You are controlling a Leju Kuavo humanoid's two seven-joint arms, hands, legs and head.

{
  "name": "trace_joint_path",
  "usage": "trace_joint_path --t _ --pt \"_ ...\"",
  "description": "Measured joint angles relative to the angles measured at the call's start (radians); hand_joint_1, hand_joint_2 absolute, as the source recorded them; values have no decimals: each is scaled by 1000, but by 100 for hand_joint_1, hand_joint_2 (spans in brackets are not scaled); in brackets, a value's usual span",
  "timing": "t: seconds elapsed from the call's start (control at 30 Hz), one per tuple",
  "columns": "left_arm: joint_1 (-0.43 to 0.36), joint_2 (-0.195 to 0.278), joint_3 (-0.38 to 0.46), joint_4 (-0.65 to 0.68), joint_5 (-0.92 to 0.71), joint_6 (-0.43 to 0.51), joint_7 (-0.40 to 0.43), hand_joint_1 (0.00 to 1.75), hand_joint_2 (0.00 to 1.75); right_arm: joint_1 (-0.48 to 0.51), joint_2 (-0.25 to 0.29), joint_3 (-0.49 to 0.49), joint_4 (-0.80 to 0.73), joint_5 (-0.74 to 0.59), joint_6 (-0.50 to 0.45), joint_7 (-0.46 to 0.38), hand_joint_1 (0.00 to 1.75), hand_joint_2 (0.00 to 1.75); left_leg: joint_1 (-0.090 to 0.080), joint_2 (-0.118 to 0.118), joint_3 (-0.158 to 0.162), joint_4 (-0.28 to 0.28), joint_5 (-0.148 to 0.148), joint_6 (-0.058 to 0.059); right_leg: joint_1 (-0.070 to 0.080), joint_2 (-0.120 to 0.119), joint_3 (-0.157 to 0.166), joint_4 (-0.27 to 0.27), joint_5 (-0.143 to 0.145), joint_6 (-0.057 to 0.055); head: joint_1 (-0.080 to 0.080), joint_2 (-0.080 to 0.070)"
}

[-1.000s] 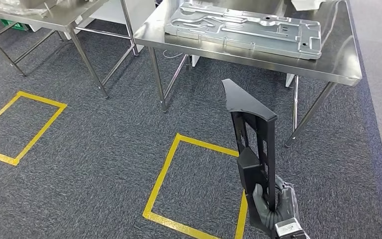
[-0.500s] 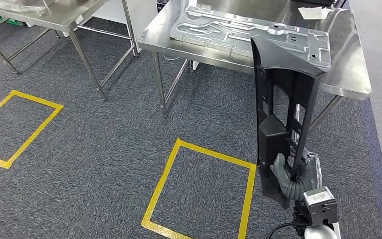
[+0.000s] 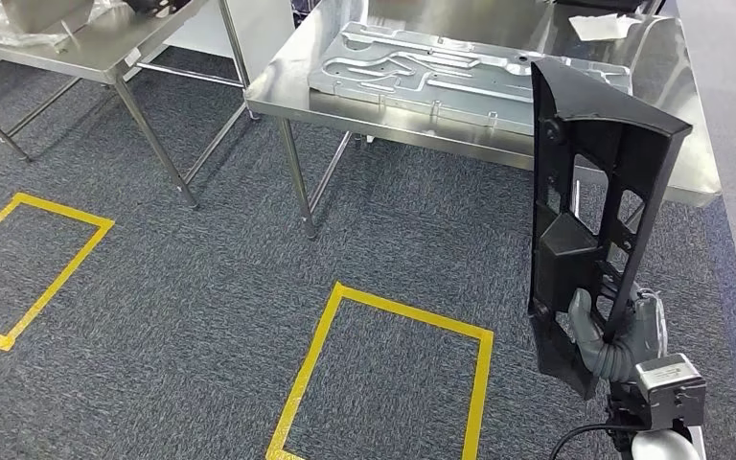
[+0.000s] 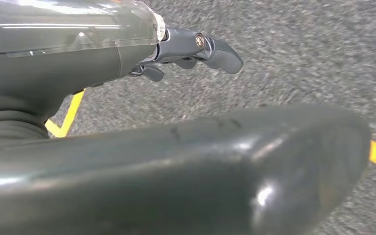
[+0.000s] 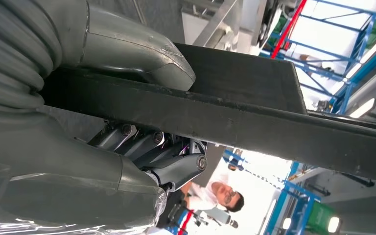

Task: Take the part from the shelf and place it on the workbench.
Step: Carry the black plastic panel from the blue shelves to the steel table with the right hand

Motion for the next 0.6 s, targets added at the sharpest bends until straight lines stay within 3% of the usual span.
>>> trace_joint_path --t 0.03,0.1,0.13,0.27,0.33,0.4,0.43,0.47,0.5,0.57,0.6 --pt "1 2 -1 0 -1 -1 0 0 0 3 -2 -5 -2 -2 0 -1 175 175 -1 0 14 -66 55 6 0 1 14 -1 -11 3 0 0" --pt "2 5 -2 0 -2 -2 0 0 0 8 -4 -12 -7 -4 0 -2 175 175 -7 1 37 -158 124 15 1 3 32 -2 -30 13 0 0" --pt "2 6 -3 0 -3 -3 0 0 0 11 -5 -15 -11 -4 1 -2 175 175 -10 0 40 -176 136 20 1 5 38 -1 -35 21 0 0" --pt "2 5 -8 0 -5 -8 0 0 0 23 -10 -26 -31 2 1 -3 175 175 -9 -2 78 -198 123 42 -1 4 45 29 -43 46 0 0" --pt "0 5 -11 0 -6 -11 -1 0 0 25 -11 -32 -40 7 0 -2 175 175 -8 -3 99 -209 114 52 -3 2 -8 122 -76 50 0 0" --pt "-1 6 -14 0 -7 -14 -1 0 0 35 -11 -40 -47 10 0 -2 175 175 -9 -3 116 -210 98 56 -2 1 -96 236 -123 53 0 0" --pt "0 6 -15 0 -8 -17 -1 0 0 43 -11 -44 -49 12 0 -2 175 175 -10 -4 127 -210 88 56 -2 1 -129 264 -133 53 0 0" --pt "2 6 -16 0 -9 -19 -1 0 0 51 -11 -47 -51 12 0 -1 175 175 -10 -5 141 -210 77 56 -2 0 -146 257 -122 53 0 0" --pt "3 6 -17 0 -11 -21 0 0 0 57 -11 -51 -54 12 0 -1 175 175 -10 -6 157 -211 65 54 -2 0 -147 217 -88 50 0 0" --pt "4 6 -19 0 -15 -25 0 0 0 66 -12 -59 -61 13 0 -1 175 175 -11 -7 186 -211 41 48 3 -2 -131 100 16 41 0 0" --pt "3 6 -20 0 -16 -26 0 0 0 71 -12 -63 -64 13 0 -1 175 175 -12 -7 197 -211 30 44 7 -3 -124 58 45 36 1 0"
